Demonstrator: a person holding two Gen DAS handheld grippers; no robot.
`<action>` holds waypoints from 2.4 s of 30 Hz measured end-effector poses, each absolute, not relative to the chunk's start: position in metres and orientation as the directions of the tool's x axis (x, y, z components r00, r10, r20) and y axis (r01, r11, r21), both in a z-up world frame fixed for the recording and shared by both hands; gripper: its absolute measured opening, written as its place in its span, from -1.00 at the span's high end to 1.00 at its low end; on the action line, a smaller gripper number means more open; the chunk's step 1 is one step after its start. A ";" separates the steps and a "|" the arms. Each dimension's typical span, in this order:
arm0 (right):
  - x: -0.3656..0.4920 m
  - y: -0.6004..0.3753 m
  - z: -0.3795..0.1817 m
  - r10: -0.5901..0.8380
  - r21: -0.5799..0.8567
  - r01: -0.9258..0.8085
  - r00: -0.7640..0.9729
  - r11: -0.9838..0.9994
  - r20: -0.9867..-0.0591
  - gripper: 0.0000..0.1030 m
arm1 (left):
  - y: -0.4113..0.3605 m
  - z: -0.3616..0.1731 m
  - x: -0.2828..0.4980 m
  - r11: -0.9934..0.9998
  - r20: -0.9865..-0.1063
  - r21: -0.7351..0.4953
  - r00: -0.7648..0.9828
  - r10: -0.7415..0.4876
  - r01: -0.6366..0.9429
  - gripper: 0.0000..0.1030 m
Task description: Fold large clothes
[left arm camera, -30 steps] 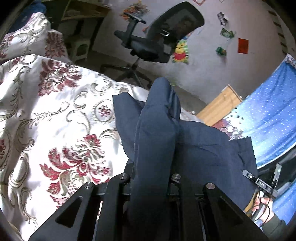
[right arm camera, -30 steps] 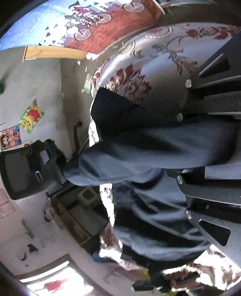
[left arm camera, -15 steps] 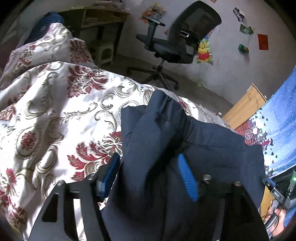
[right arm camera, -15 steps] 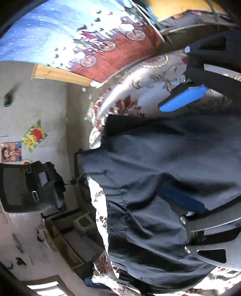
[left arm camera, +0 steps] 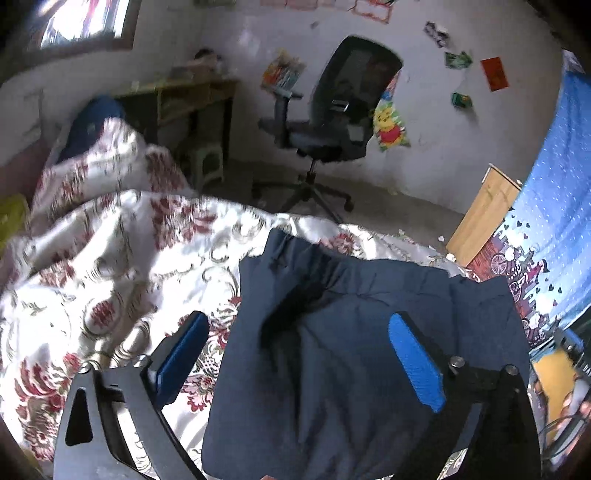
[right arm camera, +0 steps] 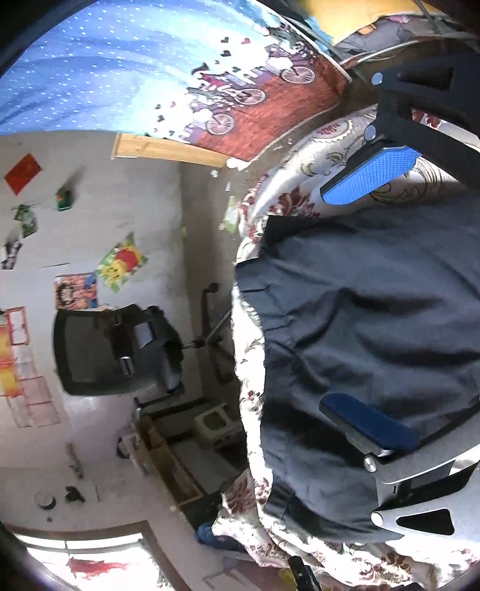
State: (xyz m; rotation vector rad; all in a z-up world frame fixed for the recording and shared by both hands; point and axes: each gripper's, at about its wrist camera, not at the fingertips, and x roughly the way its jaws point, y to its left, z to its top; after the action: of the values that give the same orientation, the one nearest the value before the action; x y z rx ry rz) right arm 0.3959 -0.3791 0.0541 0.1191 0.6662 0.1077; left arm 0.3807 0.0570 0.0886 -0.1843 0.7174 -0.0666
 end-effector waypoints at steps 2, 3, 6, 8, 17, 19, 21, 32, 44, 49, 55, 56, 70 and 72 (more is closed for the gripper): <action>0.386 -0.377 0.062 0.132 0.137 -0.064 0.803 0.989 -0.582 -1.00 | 0.049 0.095 0.370 0.987 -0.630 -0.163 0.768 -0.116 0.015 -0.91; 0.380 -0.376 0.067 0.127 0.130 -0.064 0.814 0.989 -0.567 -1.00 | 0.045 0.098 0.366 0.989 -0.622 -0.150 0.776 -0.110 0.020 -0.91; 0.365 -0.373 0.078 0.115 0.120 -0.060 0.841 0.991 -0.528 -1.00 | 0.036 0.105 0.352 0.992 -0.591 -0.120 0.800 -0.099 0.034 -0.91; 0.356 -0.373 0.083 0.113 0.123 -0.057 0.853 0.991 -0.510 -1.00 | 0.031 0.108 0.343 0.993 -0.575 -0.111 0.813 -0.092 0.034 -0.91; 0.308 -0.359 0.104 0.133 0.068 -0.115 0.901 0.991 -0.413 -1.00 | 0.027 0.118 0.306 0.997 -0.507 -0.073 0.860 -0.065 0.032 -0.91; 0.298 -0.356 0.108 0.136 0.064 -0.120 0.909 0.991 -0.394 -1.00 | 0.026 0.120 0.297 0.997 -0.487 -0.063 0.871 -0.064 0.038 -0.91; 0.290 -0.354 0.109 0.144 0.078 -0.124 0.914 0.989 -0.379 -1.00 | 0.026 0.121 0.288 0.998 -0.469 -0.052 0.881 -0.064 0.045 -0.91; 0.246 -0.321 0.086 0.153 0.065 -0.139 0.925 0.988 -0.347 -1.00 | 0.016 0.103 0.236 0.995 -0.436 -0.003 0.895 -0.093 0.102 -0.91; 0.216 -0.291 0.048 0.160 -0.007 -0.175 0.913 0.985 -0.376 -1.00 | 0.018 0.063 0.200 0.991 -0.464 0.041 0.880 -0.097 0.131 -0.92; 0.217 -0.287 0.036 0.174 0.008 -0.188 0.890 0.982 -0.421 -1.00 | 0.020 0.048 0.198 0.989 -0.491 0.046 0.865 -0.101 0.142 -0.91; 0.219 -0.287 0.029 0.175 0.019 -0.186 0.879 0.982 -0.443 -1.00 | 0.019 0.037 0.196 0.988 -0.516 0.044 0.850 -0.106 0.150 -0.92; 0.218 -0.286 0.029 0.175 0.016 -0.187 0.879 0.982 -0.443 -1.00 | 0.019 0.036 0.196 0.988 -0.518 0.044 0.849 -0.106 0.151 -0.91; 0.218 -0.284 0.025 0.182 0.019 -0.195 0.870 0.981 -0.459 -1.00 | 0.017 0.036 0.194 0.987 -0.514 0.037 0.850 -0.115 0.156 -0.92; 0.218 -0.283 0.023 0.182 0.019 -0.196 0.869 0.980 -0.461 -1.00 | 0.017 0.035 0.195 0.987 -0.518 0.036 0.848 -0.115 0.156 -0.91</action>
State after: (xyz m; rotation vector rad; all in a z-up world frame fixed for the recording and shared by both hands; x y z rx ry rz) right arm 0.2183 -0.2833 0.0232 -0.0285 0.4790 0.1979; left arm 0.1947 0.0169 0.0352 0.0772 0.5406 -0.1429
